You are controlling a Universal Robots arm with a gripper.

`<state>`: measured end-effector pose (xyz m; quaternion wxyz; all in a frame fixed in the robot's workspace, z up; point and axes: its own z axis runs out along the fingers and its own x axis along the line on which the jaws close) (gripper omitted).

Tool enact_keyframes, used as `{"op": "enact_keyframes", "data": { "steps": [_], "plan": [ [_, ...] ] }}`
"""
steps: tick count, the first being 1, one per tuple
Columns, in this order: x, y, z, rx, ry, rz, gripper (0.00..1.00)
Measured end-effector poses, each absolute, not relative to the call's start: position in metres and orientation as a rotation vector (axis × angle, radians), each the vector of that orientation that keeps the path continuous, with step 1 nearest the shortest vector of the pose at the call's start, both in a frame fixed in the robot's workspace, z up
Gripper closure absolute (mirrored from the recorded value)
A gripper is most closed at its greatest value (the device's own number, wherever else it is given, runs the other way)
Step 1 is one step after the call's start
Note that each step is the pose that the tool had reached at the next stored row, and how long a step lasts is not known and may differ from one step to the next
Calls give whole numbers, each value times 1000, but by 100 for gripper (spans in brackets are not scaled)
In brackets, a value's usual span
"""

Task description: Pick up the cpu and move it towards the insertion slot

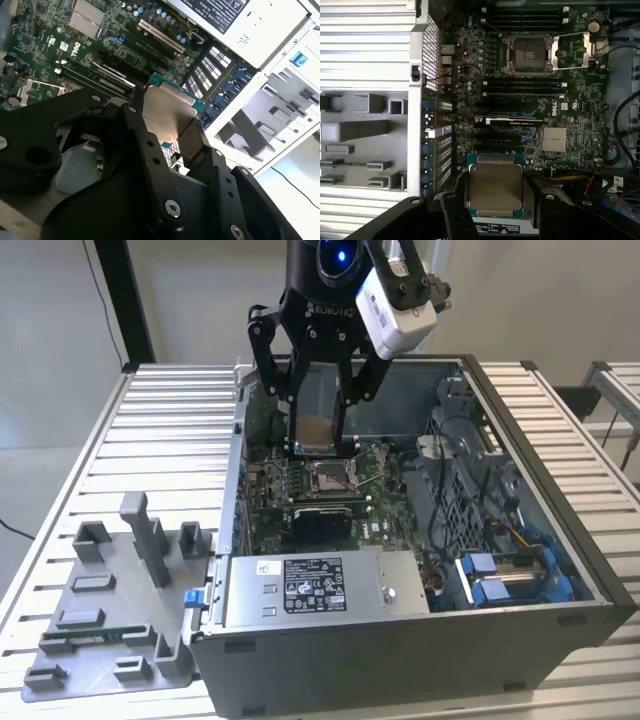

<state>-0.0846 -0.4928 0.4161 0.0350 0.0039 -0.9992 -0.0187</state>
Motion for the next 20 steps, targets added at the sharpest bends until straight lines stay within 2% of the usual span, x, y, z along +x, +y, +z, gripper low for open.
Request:
{"op": "enact_keyframes", "data": {
  "steps": [20],
  "plan": [
    [-46,-493,416,12,-3070,-58,100]
  ]
}}
